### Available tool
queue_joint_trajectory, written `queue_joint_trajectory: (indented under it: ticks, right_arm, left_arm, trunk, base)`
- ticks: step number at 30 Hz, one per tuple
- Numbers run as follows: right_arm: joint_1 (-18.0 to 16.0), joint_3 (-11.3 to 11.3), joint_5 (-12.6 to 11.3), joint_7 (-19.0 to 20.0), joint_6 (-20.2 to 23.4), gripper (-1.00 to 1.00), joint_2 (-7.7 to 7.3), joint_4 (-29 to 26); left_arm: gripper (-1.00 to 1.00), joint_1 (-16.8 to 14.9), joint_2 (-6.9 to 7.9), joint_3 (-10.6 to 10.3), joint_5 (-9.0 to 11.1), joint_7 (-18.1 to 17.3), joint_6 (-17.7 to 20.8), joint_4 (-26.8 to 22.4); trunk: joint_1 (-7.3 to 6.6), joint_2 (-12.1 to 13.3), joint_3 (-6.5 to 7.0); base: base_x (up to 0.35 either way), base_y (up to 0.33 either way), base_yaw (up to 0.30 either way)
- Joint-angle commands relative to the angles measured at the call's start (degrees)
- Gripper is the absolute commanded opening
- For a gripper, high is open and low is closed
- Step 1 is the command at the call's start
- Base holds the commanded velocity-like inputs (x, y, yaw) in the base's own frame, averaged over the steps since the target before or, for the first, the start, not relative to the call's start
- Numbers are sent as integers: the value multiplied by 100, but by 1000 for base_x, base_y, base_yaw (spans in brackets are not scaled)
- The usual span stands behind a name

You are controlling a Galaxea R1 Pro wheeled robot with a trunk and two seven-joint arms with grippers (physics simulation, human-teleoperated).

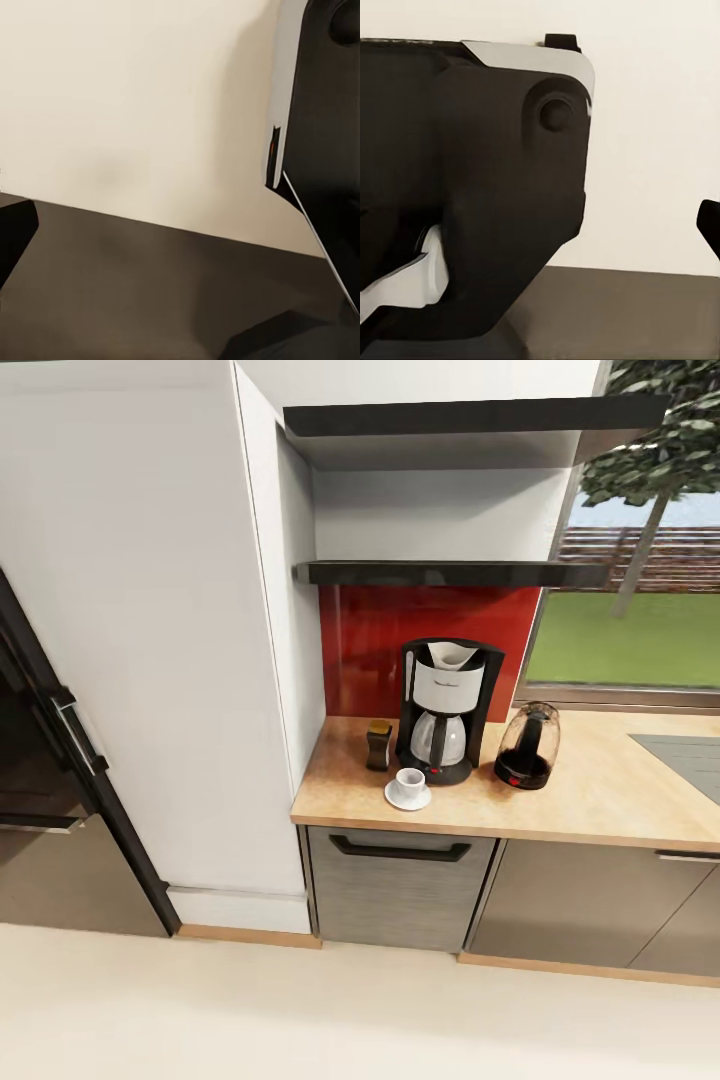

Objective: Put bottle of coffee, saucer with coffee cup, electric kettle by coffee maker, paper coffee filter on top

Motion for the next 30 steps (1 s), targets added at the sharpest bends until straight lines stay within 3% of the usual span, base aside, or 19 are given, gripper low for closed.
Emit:
queue_joint_trajectory:
  ticks: [1,20,30]
  right_arm:
    - [-1,47,-44,-7,45,100,4,-12]
    - [8,55,-32,-26,-11,100,-34,-12]
    - [9,58,-35,-19,-846,100,1,-13]
  left_arm:
    - [100,4,-4,33,-59,-4,37,-20]
    - [100,4,-5,50,-52,4,42,-21]
    - [100,4,-2,50,-47,6,44,-32]
  trunk:
    - [3,-11,-11]
    - [3,-11,-11]
    - [3,-11,-11]
  base:
    - [0,0,0]
    - [0,0,0]
    - [0,0,0]
